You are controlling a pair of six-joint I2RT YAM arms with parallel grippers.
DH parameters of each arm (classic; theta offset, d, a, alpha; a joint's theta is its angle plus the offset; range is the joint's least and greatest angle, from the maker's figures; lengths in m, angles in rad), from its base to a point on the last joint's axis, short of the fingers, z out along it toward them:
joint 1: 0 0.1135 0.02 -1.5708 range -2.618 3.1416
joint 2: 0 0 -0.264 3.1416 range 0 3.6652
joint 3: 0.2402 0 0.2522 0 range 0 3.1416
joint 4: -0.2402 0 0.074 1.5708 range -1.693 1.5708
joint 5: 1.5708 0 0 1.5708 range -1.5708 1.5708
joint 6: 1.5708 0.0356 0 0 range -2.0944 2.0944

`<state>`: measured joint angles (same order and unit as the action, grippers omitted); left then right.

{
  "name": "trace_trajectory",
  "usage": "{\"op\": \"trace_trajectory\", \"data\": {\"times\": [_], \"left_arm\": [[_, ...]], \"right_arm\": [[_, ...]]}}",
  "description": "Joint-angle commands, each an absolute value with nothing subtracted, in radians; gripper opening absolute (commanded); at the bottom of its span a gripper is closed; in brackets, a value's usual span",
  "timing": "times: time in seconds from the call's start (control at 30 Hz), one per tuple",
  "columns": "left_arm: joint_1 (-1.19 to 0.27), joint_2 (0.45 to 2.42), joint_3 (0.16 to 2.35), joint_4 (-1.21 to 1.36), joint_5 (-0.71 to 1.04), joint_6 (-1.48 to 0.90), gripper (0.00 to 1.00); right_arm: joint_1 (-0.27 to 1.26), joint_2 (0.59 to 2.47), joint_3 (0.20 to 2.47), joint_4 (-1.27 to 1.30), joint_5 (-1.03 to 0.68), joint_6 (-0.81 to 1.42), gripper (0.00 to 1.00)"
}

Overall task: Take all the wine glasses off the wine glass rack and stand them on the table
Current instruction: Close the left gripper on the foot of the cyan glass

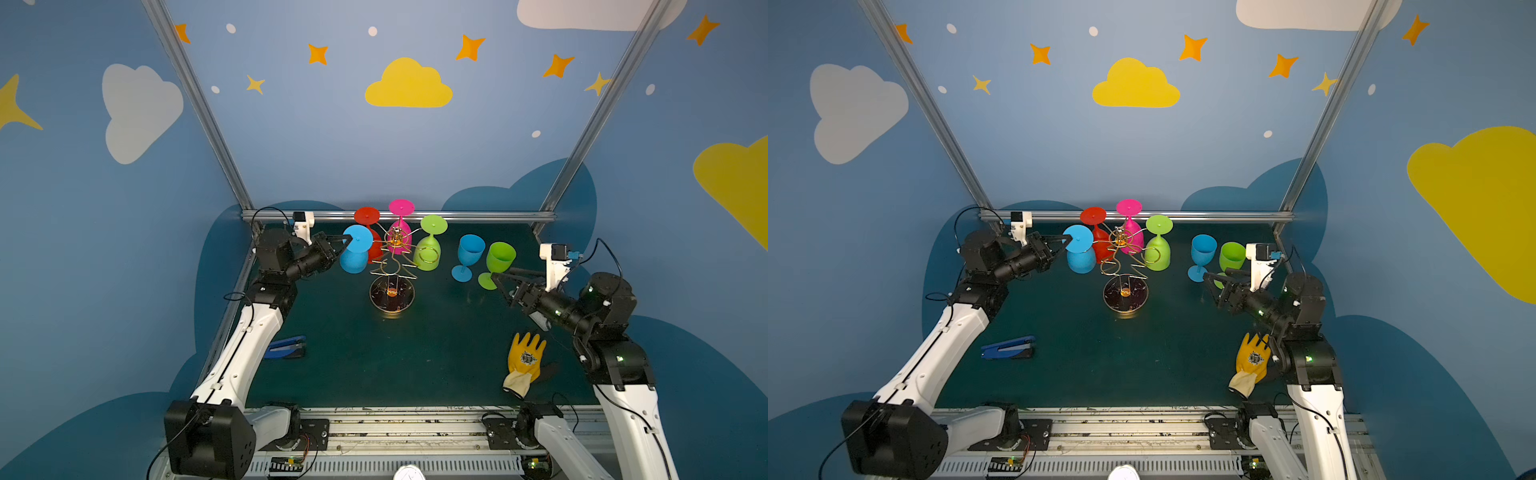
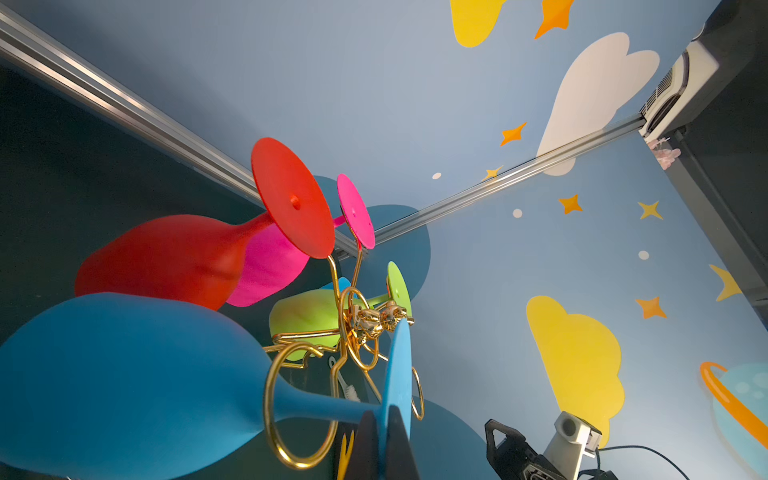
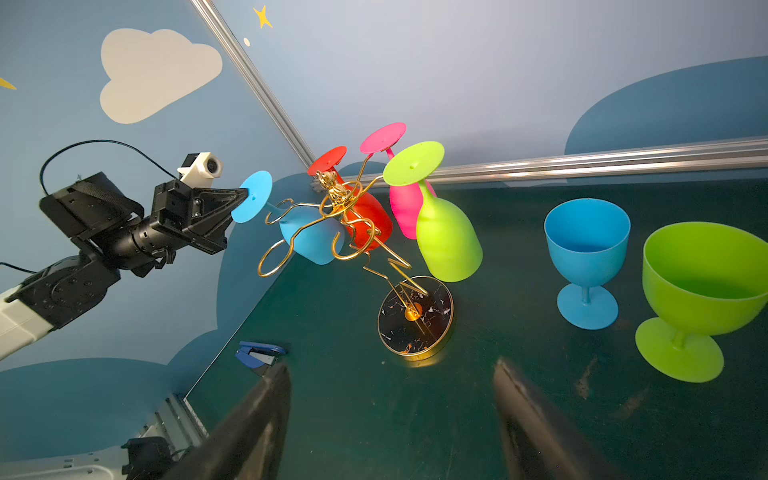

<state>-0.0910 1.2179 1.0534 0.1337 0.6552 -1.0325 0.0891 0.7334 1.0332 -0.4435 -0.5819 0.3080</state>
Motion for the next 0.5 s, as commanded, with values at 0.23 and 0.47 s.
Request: {"op": "trace_trajectory", "data": {"times": [0.23, 0.47], "left_arm": [[-0.121, 1.267, 1.118, 0.13, 0.657, -0.995, 0.03], [-0.142, 1.302, 1.141, 0.115, 0.651, -0.979, 0.03]], "right_arm": [[0.097, 0.728, 1.068, -0.417, -0.595, 0.313, 0.76], [0.097, 0.729, 1.068, -0.415, -0.594, 0.313, 0.76]]}}
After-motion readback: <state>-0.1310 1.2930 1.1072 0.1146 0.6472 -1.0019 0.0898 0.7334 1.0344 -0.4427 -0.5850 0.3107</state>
